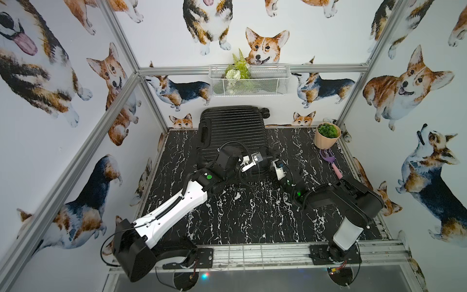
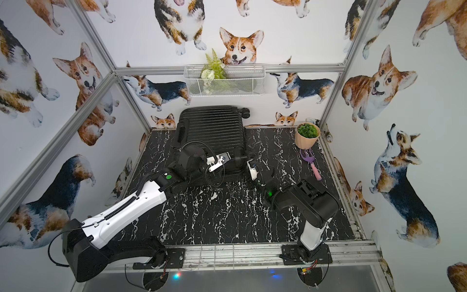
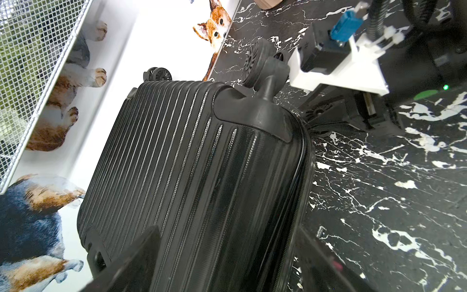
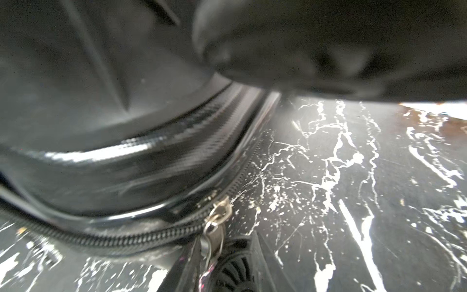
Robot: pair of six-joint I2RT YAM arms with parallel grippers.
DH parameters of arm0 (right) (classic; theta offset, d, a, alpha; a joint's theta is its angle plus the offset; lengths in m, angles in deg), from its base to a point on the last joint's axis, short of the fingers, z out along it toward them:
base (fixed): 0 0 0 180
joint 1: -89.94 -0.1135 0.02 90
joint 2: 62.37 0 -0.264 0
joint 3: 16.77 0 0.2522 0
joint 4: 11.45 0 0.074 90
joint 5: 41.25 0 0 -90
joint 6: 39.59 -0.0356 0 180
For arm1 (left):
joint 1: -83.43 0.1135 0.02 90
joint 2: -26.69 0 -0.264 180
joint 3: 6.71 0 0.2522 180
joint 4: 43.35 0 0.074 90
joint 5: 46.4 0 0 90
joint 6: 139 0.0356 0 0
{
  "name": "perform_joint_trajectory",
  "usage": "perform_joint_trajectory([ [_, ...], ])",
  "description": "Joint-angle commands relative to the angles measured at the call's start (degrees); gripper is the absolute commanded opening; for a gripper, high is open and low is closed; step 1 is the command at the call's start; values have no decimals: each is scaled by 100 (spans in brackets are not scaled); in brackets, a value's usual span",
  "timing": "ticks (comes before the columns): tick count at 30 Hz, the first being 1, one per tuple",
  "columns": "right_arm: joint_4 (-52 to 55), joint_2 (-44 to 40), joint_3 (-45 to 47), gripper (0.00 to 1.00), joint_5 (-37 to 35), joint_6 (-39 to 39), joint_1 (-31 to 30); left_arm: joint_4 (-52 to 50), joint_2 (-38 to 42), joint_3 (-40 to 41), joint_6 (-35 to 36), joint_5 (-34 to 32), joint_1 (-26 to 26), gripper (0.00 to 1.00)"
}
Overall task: Close the suitcase zippers
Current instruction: Zip the zipper on the suitcase.
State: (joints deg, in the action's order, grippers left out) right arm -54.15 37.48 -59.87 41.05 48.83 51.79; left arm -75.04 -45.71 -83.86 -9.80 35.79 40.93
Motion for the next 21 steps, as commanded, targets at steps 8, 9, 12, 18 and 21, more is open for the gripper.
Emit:
perform_joint_trajectory([
  [8, -593, 324, -80, 32, -463, -73, -72, 103, 42, 82, 64, 3, 15, 87],
  [9, -576, 329, -97, 32, -486, -95, -72, 106, 53, 90, 63, 7, 18, 87],
  [12, -510, 355, -159, 31, -517, -155, -78, 124, 59, 99, 62, 16, 26, 87],
  [18, -618, 316, -146, 35, -457, -321, -87, 124, 62, 109, 58, 37, 29, 87],
  [21, -410, 273, -241, 37, -417, -417, -97, 124, 59, 117, 54, 30, 40, 87],
])
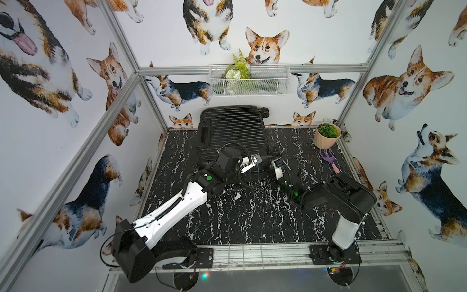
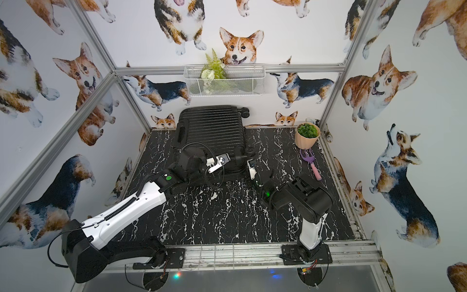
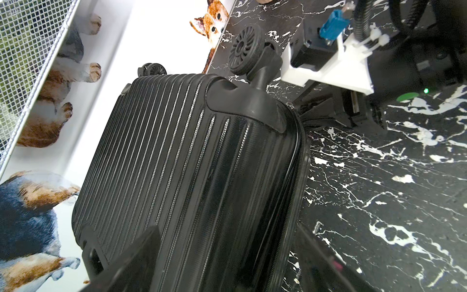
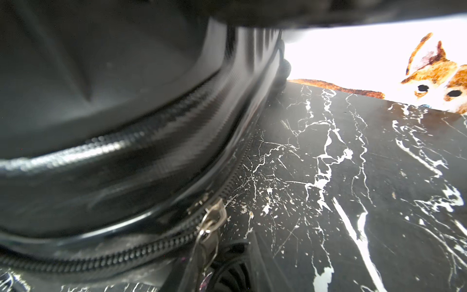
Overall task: Close the suitcase zippers
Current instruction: Zip the zipper on the suitcase.
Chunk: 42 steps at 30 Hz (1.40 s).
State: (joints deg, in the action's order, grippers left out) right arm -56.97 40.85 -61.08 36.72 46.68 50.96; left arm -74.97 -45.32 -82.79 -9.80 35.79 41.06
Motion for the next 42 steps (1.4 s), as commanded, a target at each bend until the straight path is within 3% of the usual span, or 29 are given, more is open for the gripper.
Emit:
perform_joint_trajectory([
  [1, -54, -79, -156, 33, 11, -217, -15, 117, 29, 18, 53, 42, 27, 87],
  [7, 103, -160, -224, 2, 145, -175, -14, 134, 30, 36, 47, 52, 27, 87],
  [8, 148, -179, -224, 0, 181, -161, -20, 143, 29, 36, 53, 52, 27, 87],
  [24, 469, -971, 517, 0, 1444, -112, -119, 716, -785, -175, 72, -552, 27, 87],
  [34, 576, -1234, 703, 0, 1793, -280, -239, 1135, -1089, -53, -15, -659, 27, 84],
  [42, 754, -1330, 721, 0, 1670, -147, -600, 1295, -1338, -128, -169, -637, 27, 79],
])
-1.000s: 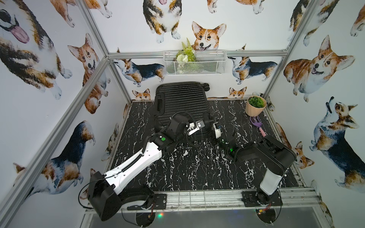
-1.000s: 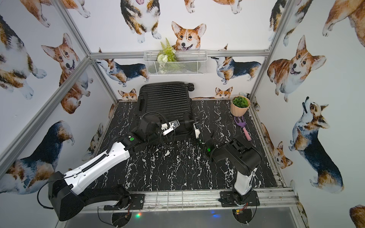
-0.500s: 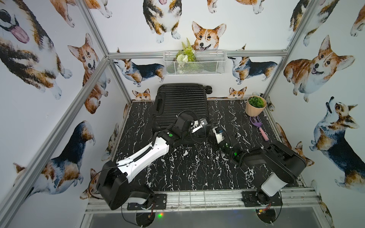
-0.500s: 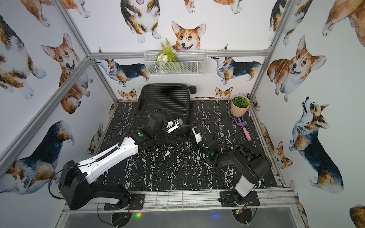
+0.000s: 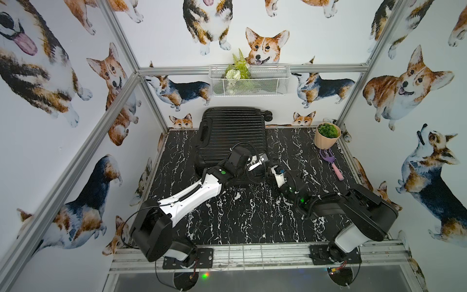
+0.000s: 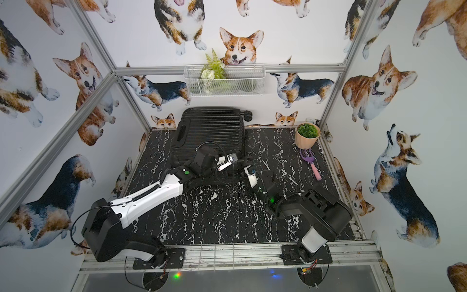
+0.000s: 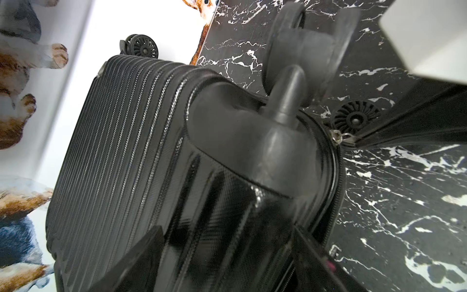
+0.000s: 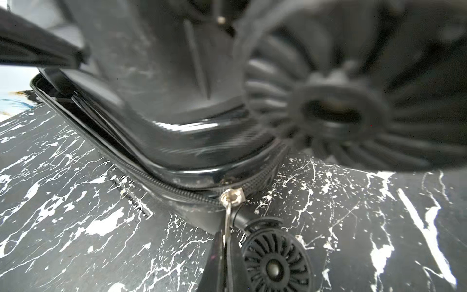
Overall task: Close the suitcase zippers
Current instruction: Zip the zipper on the suitcase, then pick up the suitcase from the center of the board.
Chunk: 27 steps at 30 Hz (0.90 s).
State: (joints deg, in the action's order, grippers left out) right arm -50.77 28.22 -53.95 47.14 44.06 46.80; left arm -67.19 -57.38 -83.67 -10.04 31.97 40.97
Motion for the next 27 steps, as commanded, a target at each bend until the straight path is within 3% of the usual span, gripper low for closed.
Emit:
perform_joint_trajectory([
  [1, 163, -73, 4, 0, 605, 125, -220, 516, -143, -52, -168, -222, 35, 79],
  [9, 251, -127, -101, 0, 855, 186, -441, 442, -224, -115, -237, -91, 36, 78],
  [12, 256, -170, -93, 0, 586, 89, -438, 95, -118, -264, -298, 127, 35, 80],
  [16, 693, -323, -173, 0, -17, 19, -439, -216, 320, -315, -665, 300, 40, 91],
  [18, 935, -391, -227, 0, -214, 27, -437, -517, 560, -441, -1033, 490, 101, 98],
  [21, 1039, -427, -248, 0, -364, 27, -435, -915, 787, -688, -1764, 808, 327, 98],
  [27, 1239, -445, -323, 0, -432, -11, -434, -1606, 638, -1501, -4076, 490, 1710, 95],
])
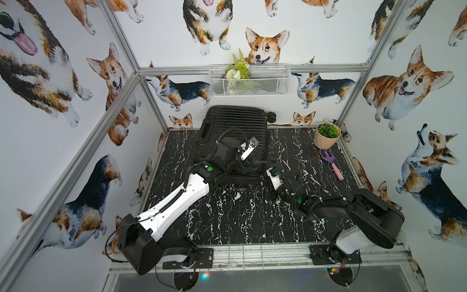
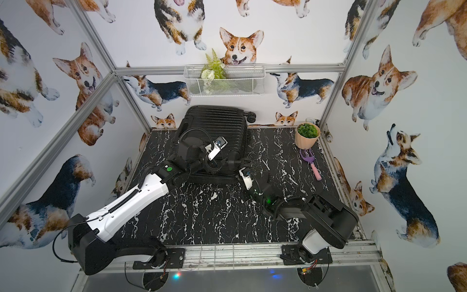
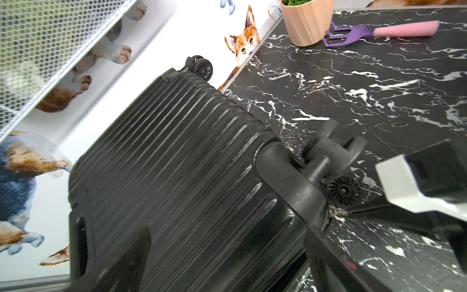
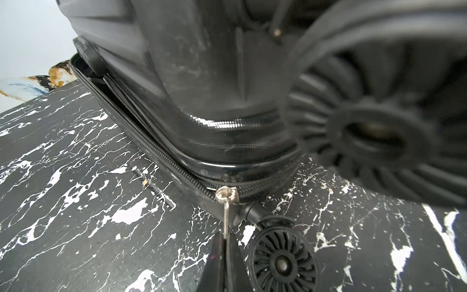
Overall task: Close the suitcase zippers
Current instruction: Pick up the suitcase from the center of the board.
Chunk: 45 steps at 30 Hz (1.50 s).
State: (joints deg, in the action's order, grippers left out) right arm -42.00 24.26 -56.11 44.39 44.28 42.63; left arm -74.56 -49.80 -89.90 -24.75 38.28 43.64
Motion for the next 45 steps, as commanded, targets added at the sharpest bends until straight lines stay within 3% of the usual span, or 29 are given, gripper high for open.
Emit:
perform_joint_trajectory([
  [1, 362, -58, -112, 0, -161, -29, -10, -1016, -228, -1006, -2800, -28, 1708, 93],
  [7, 397, -67, -137, 0, -161, -72, -15, -1264, -861, -1476, -3418, 640, 2919, 87],
  [18, 536, -85, -214, 0, -152, -91, -15, -1310, -1815, -2200, -3529, 1270, 3907, 85],
  [28, 603, -68, -262, 0, -200, -83, -20, -2093, -3736, -3981, -3177, 1934, 4105, 79],
  [33, 609, -67, -272, 0, -230, -108, -17, -2346, -4249, -4389, -3180, 1830, 4103, 73],
  [36, 625, -80, -289, 0, -216, -117, -14, -2314, -4373, -4383, -3215, 1958, 4109, 59],
  [41, 719, -119, -311, 0, -248, -93, -18, -2437, -4417, -4344, -3318, 2293, 4111, 22],
  [45, 873, -278, -290, 0, -293, -69, -17, -2448, -3897, -4004, -3657, 2250, 4110, 18],
])
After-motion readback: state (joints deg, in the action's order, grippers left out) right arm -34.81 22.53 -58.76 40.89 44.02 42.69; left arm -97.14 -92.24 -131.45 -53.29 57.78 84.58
